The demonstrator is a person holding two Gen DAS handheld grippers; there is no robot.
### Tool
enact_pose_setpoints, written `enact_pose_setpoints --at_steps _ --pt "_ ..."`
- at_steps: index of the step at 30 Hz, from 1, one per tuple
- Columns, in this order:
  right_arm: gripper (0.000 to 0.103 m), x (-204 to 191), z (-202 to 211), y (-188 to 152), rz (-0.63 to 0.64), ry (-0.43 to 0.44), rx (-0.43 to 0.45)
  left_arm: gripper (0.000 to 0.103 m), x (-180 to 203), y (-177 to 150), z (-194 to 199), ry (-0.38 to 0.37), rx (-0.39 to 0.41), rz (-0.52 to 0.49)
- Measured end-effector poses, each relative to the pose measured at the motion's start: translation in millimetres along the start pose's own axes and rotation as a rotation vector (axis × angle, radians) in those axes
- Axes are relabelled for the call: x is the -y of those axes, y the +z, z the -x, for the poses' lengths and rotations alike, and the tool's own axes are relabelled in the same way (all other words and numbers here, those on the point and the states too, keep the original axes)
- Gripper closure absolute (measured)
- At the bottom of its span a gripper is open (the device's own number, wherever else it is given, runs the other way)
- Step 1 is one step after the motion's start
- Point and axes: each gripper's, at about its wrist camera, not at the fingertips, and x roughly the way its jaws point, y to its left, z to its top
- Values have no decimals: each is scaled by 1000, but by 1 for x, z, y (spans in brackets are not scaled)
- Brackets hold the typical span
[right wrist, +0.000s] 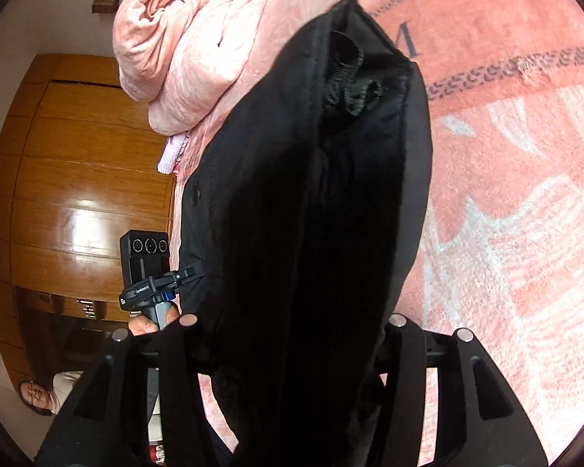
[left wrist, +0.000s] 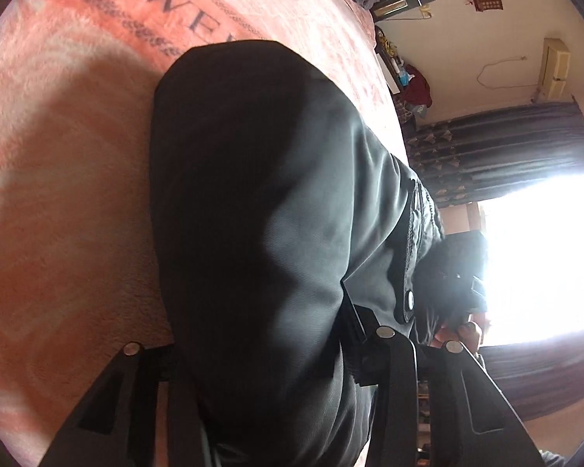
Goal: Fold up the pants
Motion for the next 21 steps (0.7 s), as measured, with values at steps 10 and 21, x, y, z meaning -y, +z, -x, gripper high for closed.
enact_pose_setpoints --at_steps 10,21 --pt "40 -12 94 -5 41 -167 302 28 23 -49 69 240 272 -52" --pt "55 -28 0 69 8 -222 238 28 55 -85 35 311 255 -111"
